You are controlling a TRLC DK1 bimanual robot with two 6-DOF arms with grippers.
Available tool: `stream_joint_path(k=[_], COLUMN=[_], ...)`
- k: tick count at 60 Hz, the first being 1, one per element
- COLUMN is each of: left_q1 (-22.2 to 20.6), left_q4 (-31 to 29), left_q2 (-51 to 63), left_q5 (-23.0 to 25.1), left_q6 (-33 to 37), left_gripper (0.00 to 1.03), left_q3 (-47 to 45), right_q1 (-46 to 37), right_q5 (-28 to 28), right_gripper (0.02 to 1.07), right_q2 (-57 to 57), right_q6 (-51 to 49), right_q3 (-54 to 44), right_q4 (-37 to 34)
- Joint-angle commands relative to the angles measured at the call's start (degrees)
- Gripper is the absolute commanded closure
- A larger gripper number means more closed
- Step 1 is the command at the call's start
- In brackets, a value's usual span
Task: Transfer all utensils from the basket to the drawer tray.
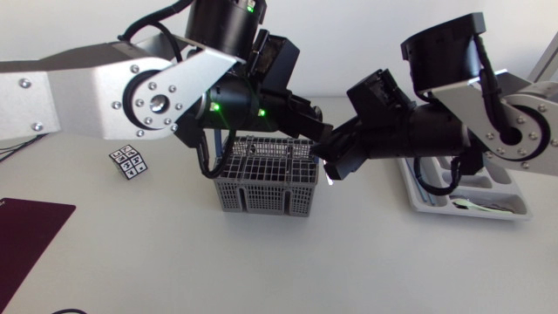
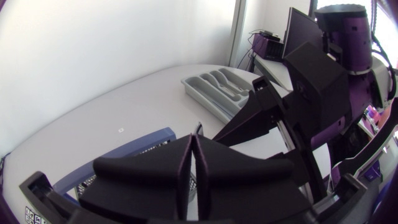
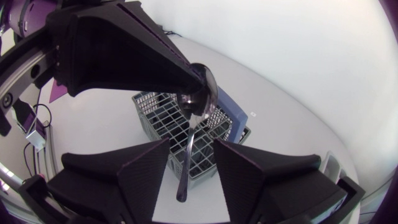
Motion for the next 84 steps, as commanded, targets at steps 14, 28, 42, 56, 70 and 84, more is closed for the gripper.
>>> stream_joint_path(k=[14, 28, 42, 56, 70, 84], left_q1=[0.11, 0.11, 0.55, 3.72, 9.52, 16.02], left_q4=[-0.57, -0.57, -0.48, -0.22, -0.83, -3.03], left_q2=[1.07, 0.90, -0.25, -2.97, -7.45, -10.09], left_q5=[0.89, 1.24, 1.77, 1.68, 1.50, 0.98], left_q6=[-1.84, -1.93, -1.93, -1.23, -1.14, -0.35], left_gripper=[1.00, 1.00, 0.26, 0.04, 0.04, 0.04], left_q3=[2.23, 2.23, 2.32, 2.41, 0.82, -0.85], right_q1=[0.58, 0.49, -0.39, -5.22, -18.23, -36.78], right_q5=[0.40, -0.30, -2.32, -7.07, -13.66, -18.49], right_gripper=[0.93, 1.01, 1.01, 1.01, 1.01, 1.01], right_q2=[1.49, 1.67, 1.58, -0.09, -2.73, -1.50], right_q6=[0.80, -0.26, -1.05, -5.00, -17.57, -37.52], right_q3=[1.40, 1.31, 0.78, -1.06, -1.85, -0.97], right_q4=[0.98, 0.19, -1.57, -5.79, -15.01, -24.86])
